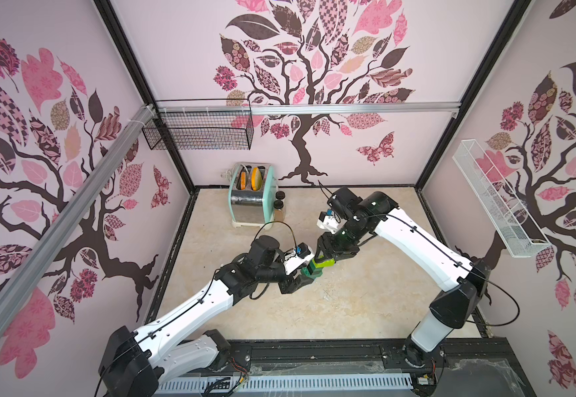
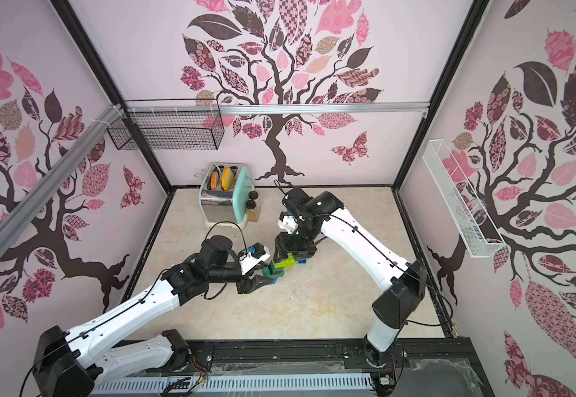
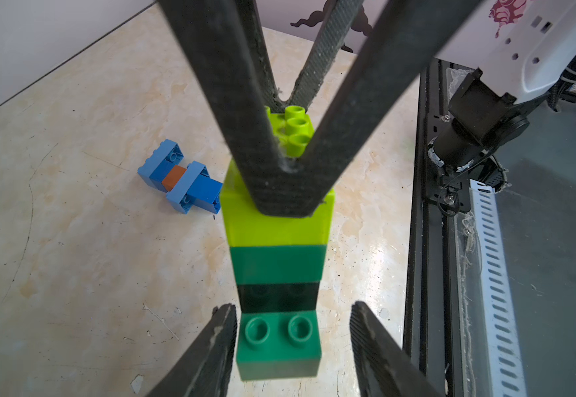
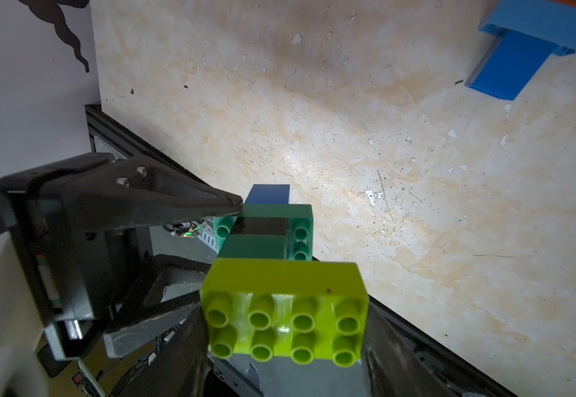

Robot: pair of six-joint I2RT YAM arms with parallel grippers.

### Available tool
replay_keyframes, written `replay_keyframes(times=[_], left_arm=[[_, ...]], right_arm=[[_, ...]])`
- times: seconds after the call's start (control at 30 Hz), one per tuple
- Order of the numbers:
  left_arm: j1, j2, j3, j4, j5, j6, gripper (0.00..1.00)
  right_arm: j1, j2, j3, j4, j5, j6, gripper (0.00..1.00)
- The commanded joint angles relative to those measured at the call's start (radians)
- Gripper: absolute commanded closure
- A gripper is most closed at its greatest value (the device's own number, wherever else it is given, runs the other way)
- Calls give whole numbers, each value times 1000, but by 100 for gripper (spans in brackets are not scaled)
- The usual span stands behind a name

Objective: Assemble the letter f with lego
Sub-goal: Place the lego brick at the center of the board.

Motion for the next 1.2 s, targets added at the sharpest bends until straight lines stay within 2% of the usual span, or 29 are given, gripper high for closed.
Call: replay_keyframes(times=[0.0, 0.4, 0.63, 0.9, 1.0, 1.17], left_arm=[[-4, 6, -7, -14, 7, 4, 48], [-5, 9, -7, -16, -2, -1, 57], [-5, 11, -5, -17, 8, -11, 66], [-4, 11, 8, -53, 16, -11, 69], [-3, 15, 15, -65, 25, -38, 69], [54, 85, 55, -54, 128, -158, 70]], right_arm=[[-4, -9, 42, 0, -12, -8, 42], [-6, -8, 38, 3, -25, -13, 41], [-6, -4, 30, 18, -26, -9, 33], [-23, 12, 33, 63, 9, 18, 17], [-57, 11, 47, 95, 78, 55, 10], [-186, -7, 50, 100, 248, 99, 8]])
